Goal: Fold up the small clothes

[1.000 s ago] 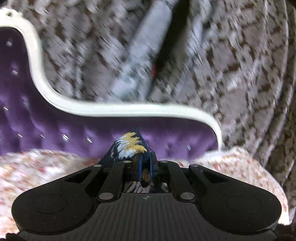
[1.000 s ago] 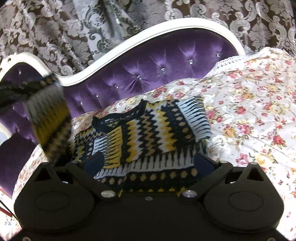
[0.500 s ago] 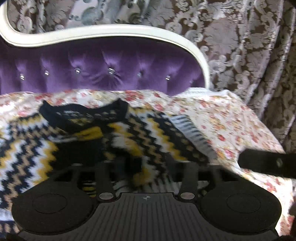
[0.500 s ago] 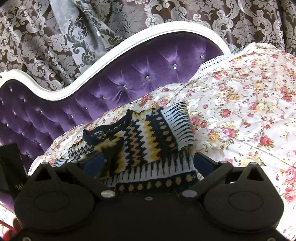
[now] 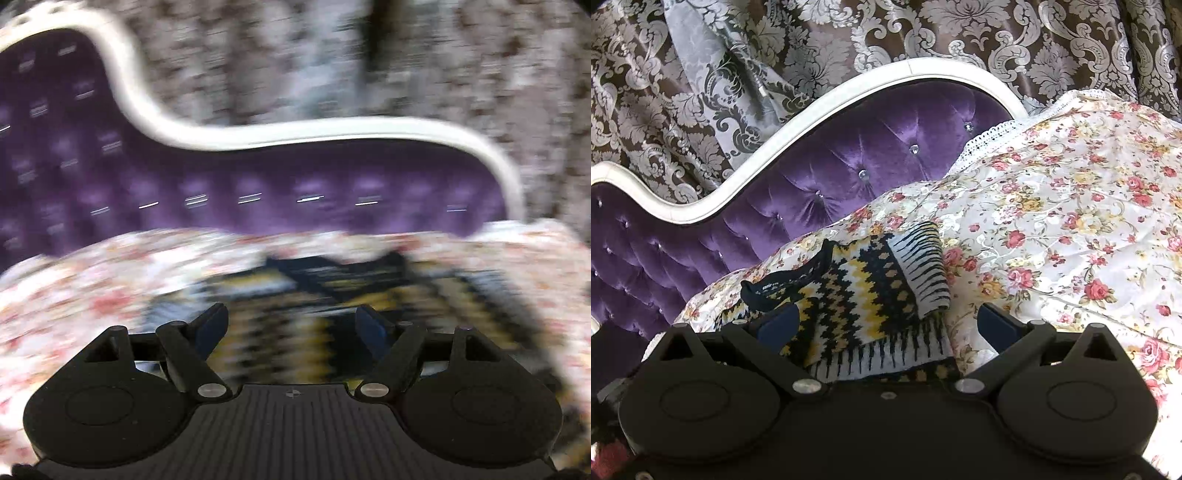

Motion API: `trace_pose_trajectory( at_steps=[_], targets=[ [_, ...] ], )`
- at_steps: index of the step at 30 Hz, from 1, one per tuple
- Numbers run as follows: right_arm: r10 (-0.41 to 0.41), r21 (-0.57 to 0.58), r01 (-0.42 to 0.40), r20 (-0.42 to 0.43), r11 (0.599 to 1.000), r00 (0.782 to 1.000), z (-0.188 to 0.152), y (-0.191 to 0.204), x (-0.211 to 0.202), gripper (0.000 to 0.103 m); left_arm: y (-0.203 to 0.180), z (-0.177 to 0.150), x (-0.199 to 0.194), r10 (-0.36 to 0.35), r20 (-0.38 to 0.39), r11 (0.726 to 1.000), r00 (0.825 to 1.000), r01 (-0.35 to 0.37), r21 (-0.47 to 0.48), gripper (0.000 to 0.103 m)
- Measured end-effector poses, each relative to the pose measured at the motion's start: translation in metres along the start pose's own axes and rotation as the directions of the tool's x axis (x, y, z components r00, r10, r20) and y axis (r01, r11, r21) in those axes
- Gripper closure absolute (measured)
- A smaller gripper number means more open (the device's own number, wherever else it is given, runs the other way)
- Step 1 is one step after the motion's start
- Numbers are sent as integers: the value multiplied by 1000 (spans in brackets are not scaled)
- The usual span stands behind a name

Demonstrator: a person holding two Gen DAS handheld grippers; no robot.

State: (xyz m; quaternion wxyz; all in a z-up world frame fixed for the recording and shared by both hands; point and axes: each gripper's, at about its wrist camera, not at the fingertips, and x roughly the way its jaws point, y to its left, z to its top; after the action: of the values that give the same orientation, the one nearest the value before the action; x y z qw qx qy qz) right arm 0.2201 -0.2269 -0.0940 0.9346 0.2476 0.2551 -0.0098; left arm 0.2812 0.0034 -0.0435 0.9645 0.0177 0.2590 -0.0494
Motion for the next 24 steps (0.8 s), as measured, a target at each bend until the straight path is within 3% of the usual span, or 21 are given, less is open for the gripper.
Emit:
trace_pose_trajectory(
  at_steps=[4, 8, 11, 24],
  targets=[
    [-10, -39, 9, -3, 999, 1000, -3, 7, 3, 0, 44, -11, 23, 125, -97, 986, 987, -134, -102, 28],
    [-20, -93, 20, -3, 995, 1000, -8, 16, 8, 1, 66, -32, 42, 133, -175, 975, 976, -160, -152, 27],
    [-25, -129, 24, -8, 991, 1000, -12, 21, 11, 1, 76, -42, 41, 106, -142, 967, 984, -135, -215, 23],
    [-31, -361, 54, 70, 931, 997, -44, 59, 23, 1, 76, -52, 39, 109, -102, 970, 989, -128, -206, 18]
  ],
)
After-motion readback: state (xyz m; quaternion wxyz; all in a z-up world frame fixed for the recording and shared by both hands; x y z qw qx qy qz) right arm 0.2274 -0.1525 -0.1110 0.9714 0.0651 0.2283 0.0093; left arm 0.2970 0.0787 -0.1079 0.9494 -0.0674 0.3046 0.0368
